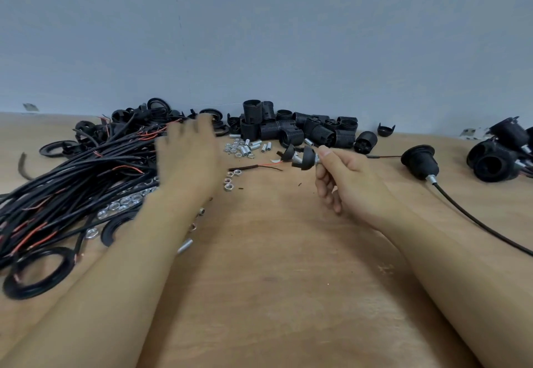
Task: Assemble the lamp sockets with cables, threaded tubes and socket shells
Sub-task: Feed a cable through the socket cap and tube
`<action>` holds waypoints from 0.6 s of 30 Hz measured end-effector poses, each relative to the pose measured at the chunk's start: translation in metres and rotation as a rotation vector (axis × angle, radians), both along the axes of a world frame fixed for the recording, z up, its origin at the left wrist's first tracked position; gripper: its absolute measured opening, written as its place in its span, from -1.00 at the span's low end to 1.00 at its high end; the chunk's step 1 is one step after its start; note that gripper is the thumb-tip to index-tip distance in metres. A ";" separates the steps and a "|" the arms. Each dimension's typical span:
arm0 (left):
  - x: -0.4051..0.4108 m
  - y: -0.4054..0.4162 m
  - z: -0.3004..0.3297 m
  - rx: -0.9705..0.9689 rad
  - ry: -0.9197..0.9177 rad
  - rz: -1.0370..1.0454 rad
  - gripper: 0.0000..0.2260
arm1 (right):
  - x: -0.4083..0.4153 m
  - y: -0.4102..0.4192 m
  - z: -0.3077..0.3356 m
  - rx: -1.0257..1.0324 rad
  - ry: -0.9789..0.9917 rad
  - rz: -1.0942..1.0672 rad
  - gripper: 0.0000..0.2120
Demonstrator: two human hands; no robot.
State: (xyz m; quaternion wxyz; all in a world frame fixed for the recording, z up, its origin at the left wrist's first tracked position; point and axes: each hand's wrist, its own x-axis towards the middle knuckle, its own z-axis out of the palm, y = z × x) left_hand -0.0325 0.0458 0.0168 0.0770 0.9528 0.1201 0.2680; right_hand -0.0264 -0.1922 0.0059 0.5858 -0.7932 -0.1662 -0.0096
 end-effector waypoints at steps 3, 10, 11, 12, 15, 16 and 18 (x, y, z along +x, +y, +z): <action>-0.001 0.032 -0.007 -0.060 0.209 0.380 -0.47 | 0.002 -0.003 -0.002 -0.012 0.026 -0.039 -0.60; 0.001 0.050 -0.005 -0.162 0.044 0.459 -0.83 | 0.006 0.000 -0.005 -0.027 0.001 -0.056 -0.59; 0.001 0.049 -0.005 -0.189 -0.014 0.435 -0.82 | 0.006 -0.001 -0.005 -0.035 0.002 -0.057 -0.59; 0.000 0.046 -0.004 -0.213 -0.086 0.394 -0.81 | 0.006 -0.001 -0.006 -0.038 0.002 -0.058 -0.59; -0.002 0.035 0.000 -0.120 -0.300 0.255 -0.86 | 0.008 -0.001 -0.006 -0.036 -0.002 -0.062 -0.60; -0.003 0.031 0.001 -0.073 -0.365 0.207 -0.86 | 0.009 -0.001 -0.006 -0.030 -0.002 -0.066 -0.61; -0.006 0.019 0.006 -0.070 -0.505 0.041 -0.86 | 0.010 -0.003 -0.005 0.023 0.017 -0.077 -0.63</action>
